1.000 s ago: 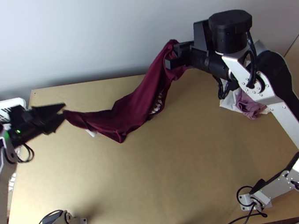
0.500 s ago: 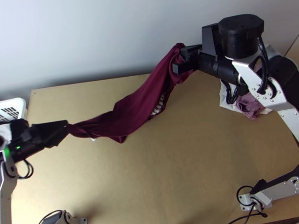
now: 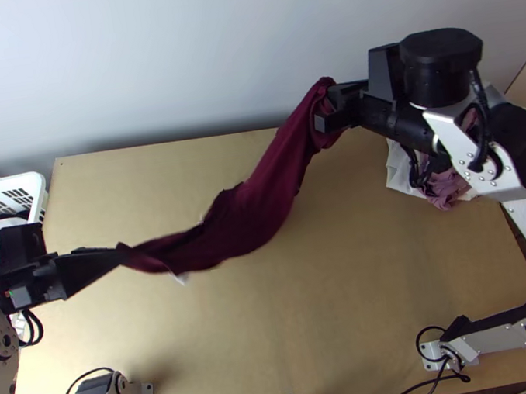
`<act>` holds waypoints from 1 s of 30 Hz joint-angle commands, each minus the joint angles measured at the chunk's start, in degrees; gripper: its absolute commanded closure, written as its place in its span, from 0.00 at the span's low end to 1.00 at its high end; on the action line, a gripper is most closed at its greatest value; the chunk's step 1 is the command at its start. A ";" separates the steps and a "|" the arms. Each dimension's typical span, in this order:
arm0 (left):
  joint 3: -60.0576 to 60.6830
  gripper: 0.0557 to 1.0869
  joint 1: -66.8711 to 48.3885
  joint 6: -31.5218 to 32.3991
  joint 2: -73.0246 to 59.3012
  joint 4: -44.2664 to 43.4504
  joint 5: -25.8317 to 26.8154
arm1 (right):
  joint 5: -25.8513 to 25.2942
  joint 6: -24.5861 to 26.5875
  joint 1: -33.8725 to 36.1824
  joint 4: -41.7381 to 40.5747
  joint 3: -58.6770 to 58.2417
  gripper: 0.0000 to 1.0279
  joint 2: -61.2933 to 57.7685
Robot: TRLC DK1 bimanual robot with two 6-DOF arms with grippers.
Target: Fold the t-shirt
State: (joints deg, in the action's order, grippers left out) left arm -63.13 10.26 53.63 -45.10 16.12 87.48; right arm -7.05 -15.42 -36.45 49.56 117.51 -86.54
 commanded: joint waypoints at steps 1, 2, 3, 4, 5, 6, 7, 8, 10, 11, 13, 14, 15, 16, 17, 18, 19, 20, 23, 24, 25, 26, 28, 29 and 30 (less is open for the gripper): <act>-2.61 0.96 -1.74 1.04 -4.12 -0.21 1.46 | 0.02 -0.05 0.67 0.19 -2.47 0.97 2.52; -2.34 0.96 -1.21 1.04 -4.64 -0.21 1.90 | 0.02 -0.14 0.85 0.19 -3.08 0.97 3.05; -2.34 0.96 -0.42 1.04 -5.44 -0.21 1.90 | 0.02 -0.22 0.94 0.19 -3.78 0.97 3.49; -2.43 0.96 0.29 1.04 -5.96 -0.12 1.90 | 0.02 -0.22 1.03 0.19 -4.49 0.97 4.10; -2.43 0.96 0.46 1.04 -6.58 -0.12 1.99 | 0.02 -0.22 1.29 0.19 -5.01 0.97 4.54; -2.87 0.96 0.72 1.04 -7.54 -0.04 1.99 | 0.02 -0.22 1.38 0.19 -5.54 0.97 4.89; -3.31 0.96 1.08 1.04 -8.42 0.05 1.99 | 0.02 -0.22 1.55 0.19 -5.89 0.97 5.24; -4.01 0.96 1.43 1.13 -9.48 0.23 1.73 | 0.02 -0.22 1.73 0.19 -6.24 0.97 5.51; -6.56 0.96 3.45 0.60 -13.35 2.43 0.06 | 0.11 -0.22 1.99 0.45 -6.24 0.97 5.60; -8.23 0.96 4.68 -0.80 -15.98 5.06 -2.76 | 0.11 -0.22 2.08 0.45 -6.24 0.97 5.60; -11.13 0.96 6.44 -3.26 -22.93 10.60 -5.04 | 0.11 -0.22 2.08 0.36 -6.24 0.97 5.33; -12.01 0.96 8.46 -3.09 -25.91 10.69 -7.06 | 0.11 -0.22 2.08 0.36 -6.07 0.97 4.98; -12.28 0.96 10.66 -2.74 -28.46 9.98 -8.03 | 0.11 -0.31 2.08 0.36 -5.89 0.97 4.45; -12.36 0.96 11.27 -2.39 -30.84 8.58 -9.96 | 0.19 -0.58 2.08 0.36 -5.72 0.97 3.93; -12.28 0.96 11.45 -1.51 -32.77 6.82 -13.04 | 0.28 -0.66 2.08 0.36 -5.63 0.97 3.31; -12.10 0.96 11.97 -1.33 -34.70 5.59 -13.83 | 0.46 -0.66 2.08 0.36 -5.54 0.97 2.69; -12.10 0.96 12.94 -1.24 -36.46 4.62 -14.97 | 0.63 -0.84 2.08 0.36 -5.28 0.97 1.99; -12.10 0.96 13.47 -0.72 -38.48 3.48 -16.38 | 0.72 -0.93 2.08 0.36 -4.93 0.97 1.11; -12.10 0.96 14.61 -0.54 -44.02 2.34 -19.98 | 0.72 -1.02 1.64 0.19 -3.52 0.97 -1.52; -11.92 0.96 15.14 -0.72 -45.51 2.34 -20.77 | 0.81 -1.02 1.47 0.19 -2.99 0.97 -2.31; -11.49 0.96 15.23 -1.33 -46.66 2.34 -21.48 | 0.81 -1.02 1.29 0.19 -2.64 0.97 -3.19; -10.61 0.96 15.23 -2.56 -47.10 2.34 -21.83 | 0.81 -1.02 1.11 0.10 -2.29 0.97 -4.07; -8.85 0.96 15.40 -4.67 -47.45 2.16 -24.90 | 0.81 -1.19 0.94 0.10 -1.94 0.97 -5.57; -7.71 0.96 15.40 -5.73 -47.62 2.16 -25.08 | 0.81 -1.28 0.85 0.10 -1.94 0.97 -6.18; -6.48 0.96 15.40 -6.87 -47.97 2.25 -25.26 | 0.81 -1.28 0.76 0.10 -2.03 0.97 -6.71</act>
State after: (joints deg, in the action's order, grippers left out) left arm -73.38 24.12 51.05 -87.29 18.94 67.22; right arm -6.42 -16.38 -35.09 49.80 114.34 -88.95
